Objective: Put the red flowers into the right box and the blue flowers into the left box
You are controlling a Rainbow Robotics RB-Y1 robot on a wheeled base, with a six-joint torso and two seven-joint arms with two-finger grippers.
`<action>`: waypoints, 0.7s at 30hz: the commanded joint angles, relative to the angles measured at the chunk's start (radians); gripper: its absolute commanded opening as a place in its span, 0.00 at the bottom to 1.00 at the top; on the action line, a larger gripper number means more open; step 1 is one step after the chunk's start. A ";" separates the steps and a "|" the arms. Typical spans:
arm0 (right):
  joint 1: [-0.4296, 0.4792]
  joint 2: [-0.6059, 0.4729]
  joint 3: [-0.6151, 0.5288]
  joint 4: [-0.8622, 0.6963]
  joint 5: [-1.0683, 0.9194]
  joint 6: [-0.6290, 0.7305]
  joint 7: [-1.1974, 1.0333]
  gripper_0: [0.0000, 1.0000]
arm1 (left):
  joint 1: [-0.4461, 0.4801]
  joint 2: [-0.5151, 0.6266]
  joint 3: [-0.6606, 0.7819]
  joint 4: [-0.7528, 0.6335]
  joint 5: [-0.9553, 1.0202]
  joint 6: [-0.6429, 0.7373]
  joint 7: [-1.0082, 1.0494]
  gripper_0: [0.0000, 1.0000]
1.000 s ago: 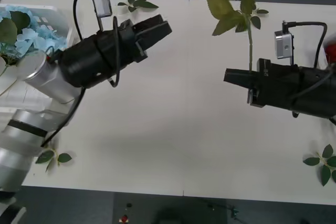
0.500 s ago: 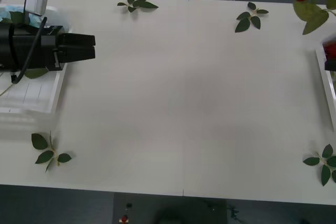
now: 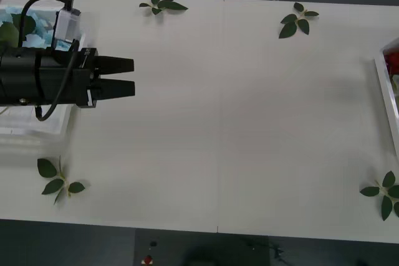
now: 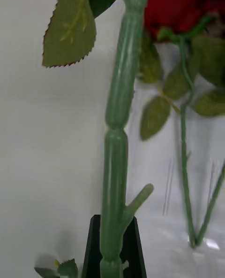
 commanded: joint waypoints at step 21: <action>-0.015 -0.031 -0.007 0.070 0.126 -0.064 -0.229 1.00 | 0.022 0.057 0.024 -0.119 0.082 -0.066 -0.012 0.89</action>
